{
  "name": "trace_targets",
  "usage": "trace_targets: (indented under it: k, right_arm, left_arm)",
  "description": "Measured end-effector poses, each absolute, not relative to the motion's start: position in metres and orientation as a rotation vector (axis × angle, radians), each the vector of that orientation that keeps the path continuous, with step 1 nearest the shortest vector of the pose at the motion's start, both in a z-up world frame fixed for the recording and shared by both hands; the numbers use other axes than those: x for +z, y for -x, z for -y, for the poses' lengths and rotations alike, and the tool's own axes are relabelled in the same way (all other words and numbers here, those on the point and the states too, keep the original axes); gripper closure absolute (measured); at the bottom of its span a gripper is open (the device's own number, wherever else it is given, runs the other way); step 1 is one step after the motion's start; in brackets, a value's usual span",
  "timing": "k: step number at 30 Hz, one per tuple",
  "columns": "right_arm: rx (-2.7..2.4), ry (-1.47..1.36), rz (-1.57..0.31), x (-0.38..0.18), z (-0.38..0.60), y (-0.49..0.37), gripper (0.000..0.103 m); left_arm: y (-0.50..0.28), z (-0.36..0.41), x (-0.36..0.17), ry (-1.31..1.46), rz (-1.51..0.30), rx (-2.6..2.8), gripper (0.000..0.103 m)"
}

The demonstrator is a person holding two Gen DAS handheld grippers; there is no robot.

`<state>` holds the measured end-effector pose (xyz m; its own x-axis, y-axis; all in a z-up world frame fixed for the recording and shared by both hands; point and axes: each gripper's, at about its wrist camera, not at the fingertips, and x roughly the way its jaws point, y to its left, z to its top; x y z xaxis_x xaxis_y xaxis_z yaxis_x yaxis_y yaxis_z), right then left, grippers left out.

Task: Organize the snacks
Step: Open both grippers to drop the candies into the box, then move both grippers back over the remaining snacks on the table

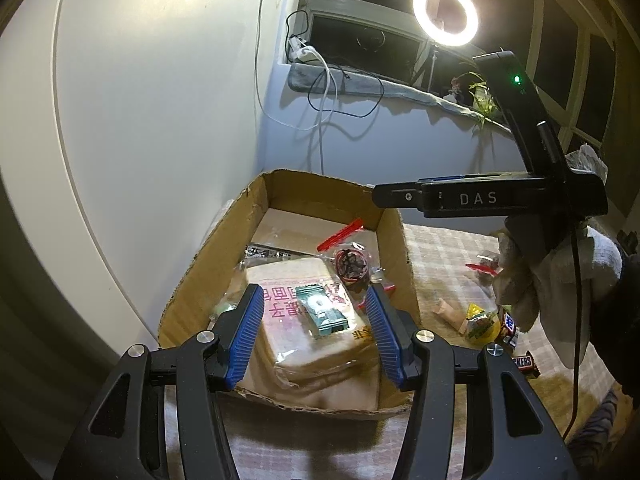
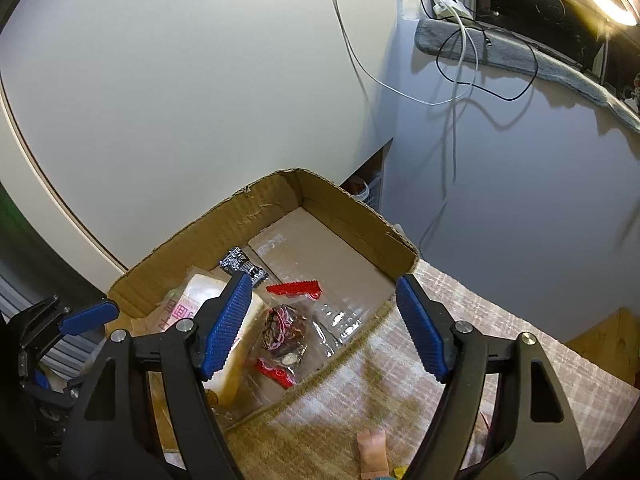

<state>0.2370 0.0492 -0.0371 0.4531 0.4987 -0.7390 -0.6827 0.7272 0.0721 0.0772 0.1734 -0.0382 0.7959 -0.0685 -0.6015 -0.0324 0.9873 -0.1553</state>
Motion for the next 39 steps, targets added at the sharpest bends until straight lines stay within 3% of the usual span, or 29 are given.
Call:
trace_targets:
  k: [11,15,24,26,39]
  right_arm:
    - [0.73,0.248,-0.816,-0.026,-0.02,-0.223,0.025]
    - [0.729,0.239,-0.814,-0.02,0.002,-0.213,0.013]
    - [0.672,0.221,-0.82,-0.018,0.086,-0.19,0.013]
    - [0.652,0.215,-0.836,-0.021,0.11,-0.187,0.013]
    - [0.474,0.165,-0.919,-0.055,0.225,-0.19,0.013]
  left_arm:
    - [-0.064,-0.152,-0.026,0.135,-0.639,-0.04,0.05]
    - [-0.059,-0.139,-0.024,0.132,-0.643,-0.067,0.05]
    - [-0.057,-0.09,-0.033,0.122,-0.69,-0.171,0.05]
    - [-0.058,-0.077,-0.037,0.13,-0.708,-0.199,0.042]
    - [-0.066,-0.01,-0.06,0.095,-0.787,-0.299,0.042]
